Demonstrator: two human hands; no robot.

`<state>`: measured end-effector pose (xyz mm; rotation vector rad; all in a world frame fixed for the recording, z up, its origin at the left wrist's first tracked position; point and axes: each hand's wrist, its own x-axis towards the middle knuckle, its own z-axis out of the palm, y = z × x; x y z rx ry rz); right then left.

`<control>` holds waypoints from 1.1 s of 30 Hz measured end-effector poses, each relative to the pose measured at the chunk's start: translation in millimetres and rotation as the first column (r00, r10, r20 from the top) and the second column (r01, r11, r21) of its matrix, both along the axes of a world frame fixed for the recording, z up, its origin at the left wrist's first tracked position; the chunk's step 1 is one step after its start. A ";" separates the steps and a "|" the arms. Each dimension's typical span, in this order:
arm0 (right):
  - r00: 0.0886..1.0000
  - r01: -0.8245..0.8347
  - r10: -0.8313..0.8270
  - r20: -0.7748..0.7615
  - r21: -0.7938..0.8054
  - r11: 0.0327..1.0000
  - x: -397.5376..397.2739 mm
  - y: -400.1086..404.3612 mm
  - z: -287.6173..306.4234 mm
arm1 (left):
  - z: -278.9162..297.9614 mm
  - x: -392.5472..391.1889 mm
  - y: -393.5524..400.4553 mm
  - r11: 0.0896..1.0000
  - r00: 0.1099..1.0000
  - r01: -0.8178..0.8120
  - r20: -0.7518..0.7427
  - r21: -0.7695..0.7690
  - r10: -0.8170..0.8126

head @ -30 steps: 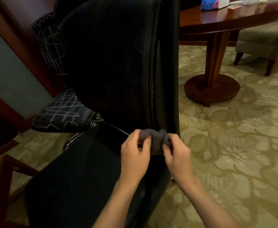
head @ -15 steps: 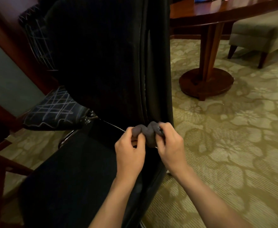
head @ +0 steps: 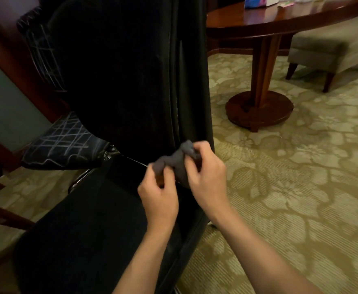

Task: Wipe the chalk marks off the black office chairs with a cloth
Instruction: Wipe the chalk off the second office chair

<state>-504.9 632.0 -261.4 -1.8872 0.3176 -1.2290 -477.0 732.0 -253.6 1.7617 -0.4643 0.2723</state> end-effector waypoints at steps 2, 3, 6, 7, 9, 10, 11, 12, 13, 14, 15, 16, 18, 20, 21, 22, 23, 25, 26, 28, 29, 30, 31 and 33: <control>0.997 0.031 -0.028 0.071 -0.045 0.998 10.7 2.2 38.2 | 29.4 9.2 -5.3 0.998 0.991 -0.012 0.134 -0.062 0.021; 0.995 0.054 -0.050 0.085 -0.055 0.997 17.1 1.1 54.8 | 44.7 16.0 -8.1 0.997 0.985 -0.002 0.170 -0.083 0.016; 0.993 0.076 -0.076 0.092 -0.005 0.997 28.1 -2.5 76.9 | 72.9 35.1 -11.3 0.998 0.989 0.046 0.143 -0.046 -0.039; 0.992 0.064 -0.067 0.110 0.032 0.997 27.6 -1.9 72.7 | 73.4 38.7 -10.1 0.998 0.990 0.054 0.129 -0.026 -0.050; 0.990 0.022 -0.036 0.133 0.104 0.994 22.3 1.3 50.7 | 60.6 41.5 -5.4 0.999 0.992 0.049 0.112 0.021 -0.051; 0.993 0.002 -0.016 0.118 0.120 0.993 18.2 3.7 35.4 | 47.4 41.3 -2.7 0.996 0.995 0.044 0.084 0.073 -0.050; 0.997 -0.017 0.007 0.078 0.128 0.992 13.5 6.0 18.6 | 31.4 40.3 1.0 0.989 0.998 0.048 0.040 0.139 -0.054; 0.999 -0.035 0.031 0.025 0.144 0.989 8.8 8.3 1.7 | 14.1 38.7 5.9 0.977 0.998 0.063 -0.022 0.206 -0.060; 0.998 -0.054 0.059 -0.023 0.177 0.983 4.5 9.6 -12.2 | -1.1 37.4 10.9 0.965 0.993 0.084 -0.100 0.249 -0.060; 0.994 -0.078 0.091 -0.053 0.221 0.972 1.1 9.8 -20.9 | -10.2 35.4 15.0 0.961 0.982 0.105 -0.178 0.258 -0.059; 0.990 -0.103 0.123 -0.065 0.260 0.960 -0.5 8.6 -22.0 | -12.6 34.6 16.8 0.965 0.973 0.112 -0.223 0.236 -0.058; 0.988 -0.124 0.145 -0.054 0.290 0.949 1.0 5.4 -16.1 | -8.3 35.3 15.7 0.974 0.974 0.108 -0.217 0.202 -0.063; 0.990 -0.141 0.141 0.022 0.323 0.936 8.9 -3.5 12.9 | 16.2 37.3 7.7 0.988 0.989 0.096 -0.124 0.124 -0.081; 0.990 -0.120 0.091 0.104 0.313 0.942 20.3 -14.9 53.7 | 51.4 39.7 -3.6 0.994 0.994 0.107 -0.022 0.000 -0.107; 0.991 -0.096 0.062 0.123 0.293 0.951 24.7 -19.7 71.6 | 66.9 41.0 -9.2 0.992 0.993 0.115 0.023 -0.060 -0.114; 0.991 -0.066 0.034 0.127 0.261 0.963 28.1 -22.5 83.7 | 78.6 41.7 -14.1 0.988 0.992 0.119 0.059 -0.096 -0.114; 0.993 -0.037 0.010 0.121 0.223 0.974 29.8 -22.8 88.5 | 83.7 42.5 -17.4 0.988 0.991 0.117 0.085 -0.103 -0.108; 0.996 0.027 -0.039 0.075 0.157 0.987 29.7 -17.1 79.9 | 72.0 46.5 -18.8 0.994 0.993 0.090 0.080 -0.060 -0.085; 0.998 0.054 -0.060 0.036 0.141 0.989 29.0 -11.8 67.7 | 54.8 48.8 -16.5 0.997 0.997 0.076 0.036 -0.024 -0.075; 0.993 0.085 -0.070 -0.092 0.161 0.983 25.9 -3.7 28.9 | 6.6 46.8 -5.2 0.993 0.986 0.095 -0.146 0.065 -0.084; 0.980 0.099 -0.064 -0.190 0.179 0.979 22.4 -0.6 5.3 | -16.5 41.1 3.9 0.987 0.961 0.125 -0.258 0.104 -0.095; 0.953 0.116 -0.057 -0.297 0.184 0.976 17.1 2.7 -15.9 | -37.1 34.8 13.5 0.978 0.929 0.157 -0.355 0.137 -0.100; 0.916 0.131 -0.049 -0.399 0.182 0.974 9.9 6.4 -34.8 | -52.0 28.7 23.5 0.970 0.903 0.183 -0.418 0.158 -0.102; 0.863 0.162 -0.029 -0.505 0.221 0.962 -4.2 17.1 -55.4 | -68.1 22.6 42.8 0.962 0.866 0.228 -0.483 0.153 -0.128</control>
